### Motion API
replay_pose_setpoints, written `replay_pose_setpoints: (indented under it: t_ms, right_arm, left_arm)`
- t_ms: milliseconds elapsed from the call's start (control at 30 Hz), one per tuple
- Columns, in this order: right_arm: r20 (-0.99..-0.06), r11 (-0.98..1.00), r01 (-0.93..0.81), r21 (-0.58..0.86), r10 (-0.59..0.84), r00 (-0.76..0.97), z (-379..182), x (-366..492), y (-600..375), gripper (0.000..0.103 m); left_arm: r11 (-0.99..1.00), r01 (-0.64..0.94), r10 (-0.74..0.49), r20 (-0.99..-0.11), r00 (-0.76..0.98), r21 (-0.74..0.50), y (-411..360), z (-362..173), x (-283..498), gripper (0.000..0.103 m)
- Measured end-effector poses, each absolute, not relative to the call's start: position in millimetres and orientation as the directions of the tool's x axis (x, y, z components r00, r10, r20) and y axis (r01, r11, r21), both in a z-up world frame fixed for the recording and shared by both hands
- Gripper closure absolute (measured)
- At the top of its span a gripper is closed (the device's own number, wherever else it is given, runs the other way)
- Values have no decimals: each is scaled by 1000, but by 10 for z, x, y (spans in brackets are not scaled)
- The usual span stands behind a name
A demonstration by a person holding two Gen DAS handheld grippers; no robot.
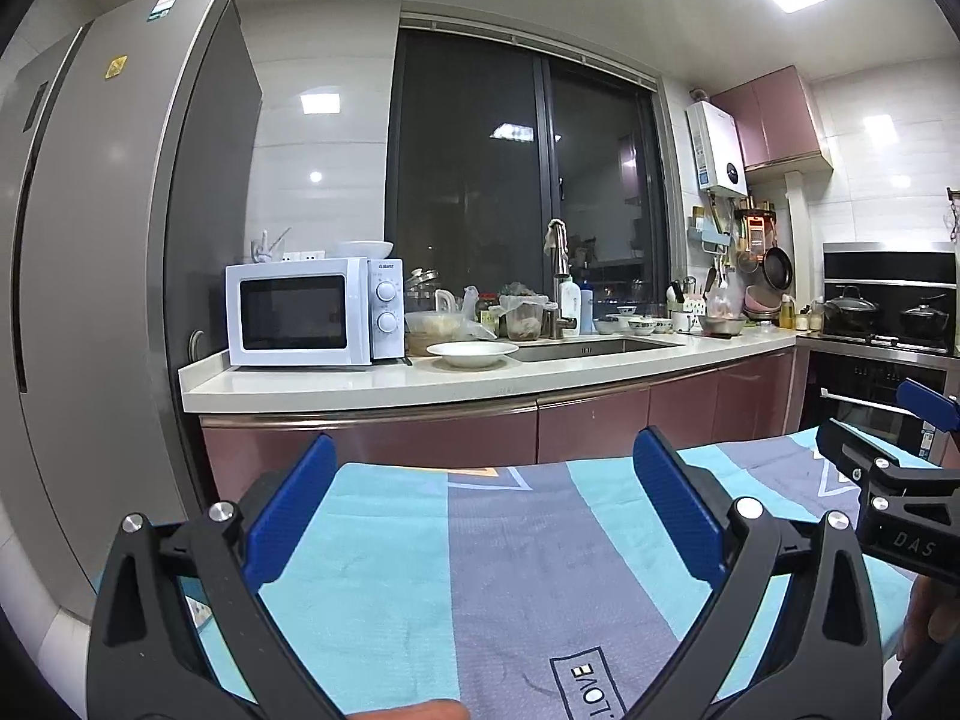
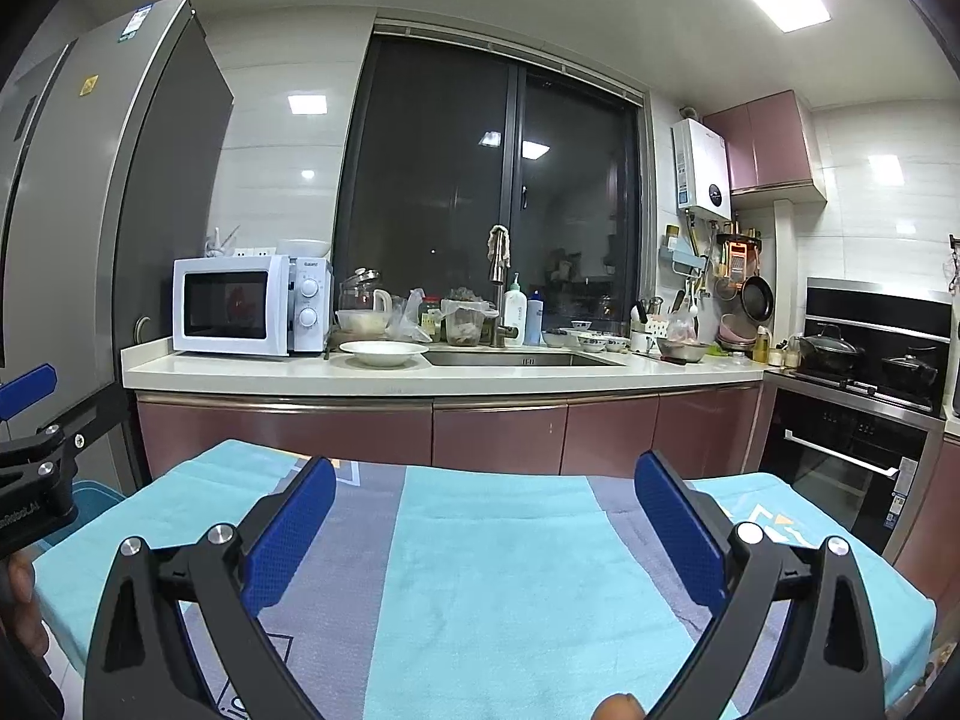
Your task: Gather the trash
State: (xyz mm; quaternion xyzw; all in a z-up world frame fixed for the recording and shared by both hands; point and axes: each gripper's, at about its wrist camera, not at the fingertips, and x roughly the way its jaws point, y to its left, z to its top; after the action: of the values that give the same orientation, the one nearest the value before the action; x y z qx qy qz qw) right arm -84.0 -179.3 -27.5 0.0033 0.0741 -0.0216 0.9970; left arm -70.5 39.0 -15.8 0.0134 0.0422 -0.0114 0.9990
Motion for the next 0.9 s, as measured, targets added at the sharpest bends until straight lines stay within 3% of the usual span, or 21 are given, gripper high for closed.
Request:
replay_pose_setpoints:
  t_ms: [900]
  right_arm:
    - [-167, 999, 38, -4, -38, 985, -316, -782, -1758, 7]
  left_arm:
    - [999, 35, -32, -101, 994, 33, 428, -194, -768, 5]
